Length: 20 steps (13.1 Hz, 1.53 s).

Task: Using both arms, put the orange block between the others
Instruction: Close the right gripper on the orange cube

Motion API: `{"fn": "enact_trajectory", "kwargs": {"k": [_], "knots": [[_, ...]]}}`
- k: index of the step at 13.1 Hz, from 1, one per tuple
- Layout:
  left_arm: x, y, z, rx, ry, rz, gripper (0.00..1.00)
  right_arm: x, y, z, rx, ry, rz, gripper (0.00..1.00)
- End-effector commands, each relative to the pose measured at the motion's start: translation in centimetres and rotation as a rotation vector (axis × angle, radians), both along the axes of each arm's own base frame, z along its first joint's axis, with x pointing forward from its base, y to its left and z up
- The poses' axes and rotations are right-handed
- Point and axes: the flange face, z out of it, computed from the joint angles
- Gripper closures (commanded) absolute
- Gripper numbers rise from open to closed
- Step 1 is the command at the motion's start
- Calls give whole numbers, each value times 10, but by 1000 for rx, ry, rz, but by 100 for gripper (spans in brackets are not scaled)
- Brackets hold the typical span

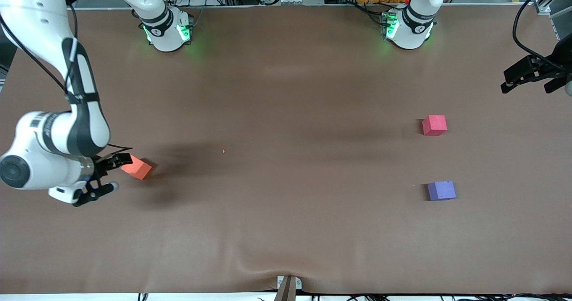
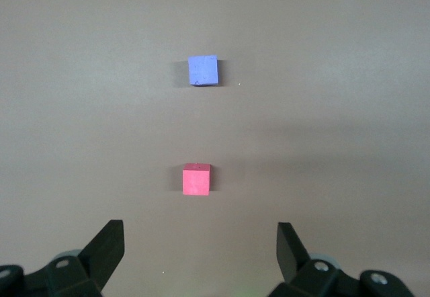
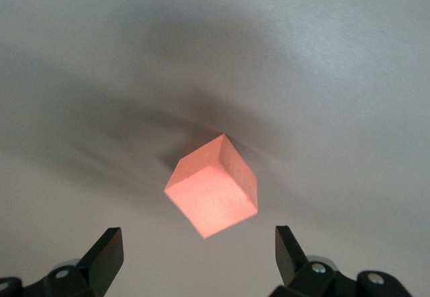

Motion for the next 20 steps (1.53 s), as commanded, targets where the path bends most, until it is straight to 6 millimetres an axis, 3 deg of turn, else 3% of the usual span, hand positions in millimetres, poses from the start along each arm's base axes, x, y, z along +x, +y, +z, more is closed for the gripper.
{"fn": "enact_trajectory", "kwargs": {"k": [1, 4, 7, 20], "knots": [[-3, 2, 7, 9, -16, 3, 0, 2, 5, -27, 18, 4, 108, 0], [-2, 2, 5, 9, -13, 5, 0, -3, 9, -58, 47, 29, 211, 0], [-1, 3, 5, 9, -17, 6, 0, -8, 15, -72, 56, 47, 250, 0], [15, 3, -15, 15, -14, -6, 0, -28, 17, -106, 106, 75, 425, 0]]}}
